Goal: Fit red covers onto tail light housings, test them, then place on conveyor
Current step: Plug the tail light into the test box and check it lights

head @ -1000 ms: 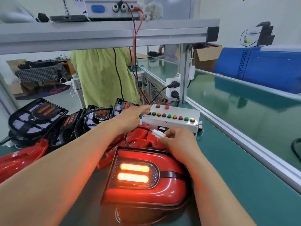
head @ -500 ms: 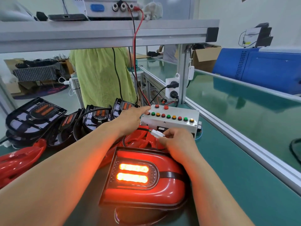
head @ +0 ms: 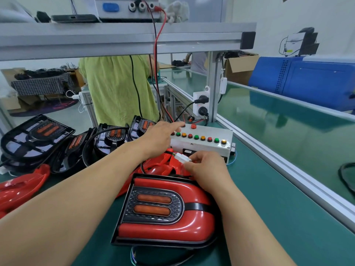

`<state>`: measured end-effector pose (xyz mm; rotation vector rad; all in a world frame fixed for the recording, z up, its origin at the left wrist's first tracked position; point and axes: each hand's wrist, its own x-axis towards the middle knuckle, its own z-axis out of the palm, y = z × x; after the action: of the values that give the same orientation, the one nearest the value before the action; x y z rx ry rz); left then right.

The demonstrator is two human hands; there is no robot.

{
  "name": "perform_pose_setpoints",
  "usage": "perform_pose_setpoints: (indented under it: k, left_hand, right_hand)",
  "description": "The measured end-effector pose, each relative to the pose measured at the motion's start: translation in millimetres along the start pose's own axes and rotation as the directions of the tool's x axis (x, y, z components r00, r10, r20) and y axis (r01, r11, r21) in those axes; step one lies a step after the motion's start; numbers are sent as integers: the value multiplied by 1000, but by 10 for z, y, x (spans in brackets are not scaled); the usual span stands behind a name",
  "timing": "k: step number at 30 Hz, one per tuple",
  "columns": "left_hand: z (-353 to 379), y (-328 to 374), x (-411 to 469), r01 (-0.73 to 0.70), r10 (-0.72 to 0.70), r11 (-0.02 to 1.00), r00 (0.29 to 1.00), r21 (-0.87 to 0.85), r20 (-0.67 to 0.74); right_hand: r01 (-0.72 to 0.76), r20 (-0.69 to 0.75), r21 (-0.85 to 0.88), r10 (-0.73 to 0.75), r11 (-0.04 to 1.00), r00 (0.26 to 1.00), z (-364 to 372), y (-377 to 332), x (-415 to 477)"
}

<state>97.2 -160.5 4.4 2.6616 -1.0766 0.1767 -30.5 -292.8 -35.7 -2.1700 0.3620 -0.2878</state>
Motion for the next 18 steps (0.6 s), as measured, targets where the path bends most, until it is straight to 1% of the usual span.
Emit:
perform_pose_setpoints:
  k: [4, 7, 18]
  left_hand:
    - [19, 74, 14, 0, 3, 997, 1000, -80, 27]
    - [38, 112, 8, 8, -6, 992, 1000, -125, 19]
    - [93, 89, -26, 1, -7, 986, 999, -167, -35]
  right_hand:
    - [3, 3, -3, -3, 1000, 1000, 2, -2, -7]
    - [-1, 2, 0, 1, 1000, 1000, 7, 0, -3]
    - [0, -4, -8, 0, 1000, 1000, 28, -3, 2]
